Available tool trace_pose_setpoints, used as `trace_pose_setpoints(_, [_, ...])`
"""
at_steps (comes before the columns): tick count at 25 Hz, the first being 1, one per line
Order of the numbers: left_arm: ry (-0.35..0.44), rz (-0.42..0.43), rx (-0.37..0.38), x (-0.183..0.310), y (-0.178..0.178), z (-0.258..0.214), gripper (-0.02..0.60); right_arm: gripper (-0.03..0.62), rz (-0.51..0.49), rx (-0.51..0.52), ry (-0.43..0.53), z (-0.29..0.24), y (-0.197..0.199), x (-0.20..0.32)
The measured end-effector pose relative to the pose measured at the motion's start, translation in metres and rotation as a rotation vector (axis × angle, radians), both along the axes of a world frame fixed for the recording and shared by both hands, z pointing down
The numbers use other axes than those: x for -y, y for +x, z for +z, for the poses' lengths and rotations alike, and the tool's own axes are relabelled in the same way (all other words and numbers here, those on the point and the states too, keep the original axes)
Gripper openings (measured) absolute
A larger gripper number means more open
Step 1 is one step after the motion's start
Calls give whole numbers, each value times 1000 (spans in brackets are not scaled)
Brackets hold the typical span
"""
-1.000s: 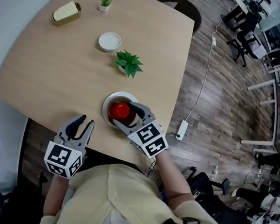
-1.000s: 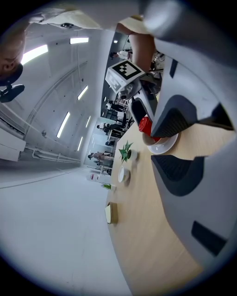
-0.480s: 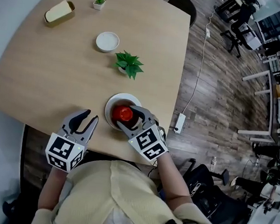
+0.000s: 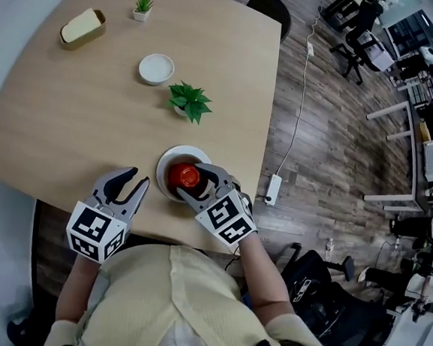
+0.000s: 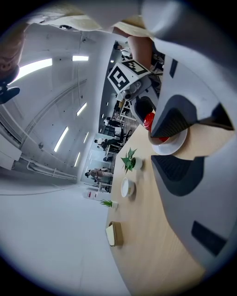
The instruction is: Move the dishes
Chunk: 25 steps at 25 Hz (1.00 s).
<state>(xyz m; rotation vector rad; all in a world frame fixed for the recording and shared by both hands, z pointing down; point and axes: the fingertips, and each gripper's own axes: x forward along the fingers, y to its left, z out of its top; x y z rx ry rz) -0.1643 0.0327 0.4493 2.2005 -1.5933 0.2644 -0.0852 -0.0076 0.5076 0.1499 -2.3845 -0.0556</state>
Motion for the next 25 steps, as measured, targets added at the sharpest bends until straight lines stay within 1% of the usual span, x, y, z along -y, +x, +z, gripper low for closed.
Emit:
trace_pose_setpoints(7, [13, 19, 10, 6, -1, -3, 106, 250, 30, 64, -11, -20, -1, 2])
trace_pose_setpoints(11, [20, 32, 15, 5, -6, -7, 106, 250, 68, 127, -50, -38, -1, 3])
trace_pose_setpoints(16, [40, 50, 34, 6, -13, -15, 106, 250, 145, 254, -177, -67, 0, 5])
trace_pose_setpoints(21, [72, 89, 54, 11, -13, -23, 106, 250, 220, 395, -340, -86, -1, 8])
trace_pose_setpoints(25, [82, 111, 72, 10, -10, -27, 106, 250, 271, 500, -467, -100, 1, 8])
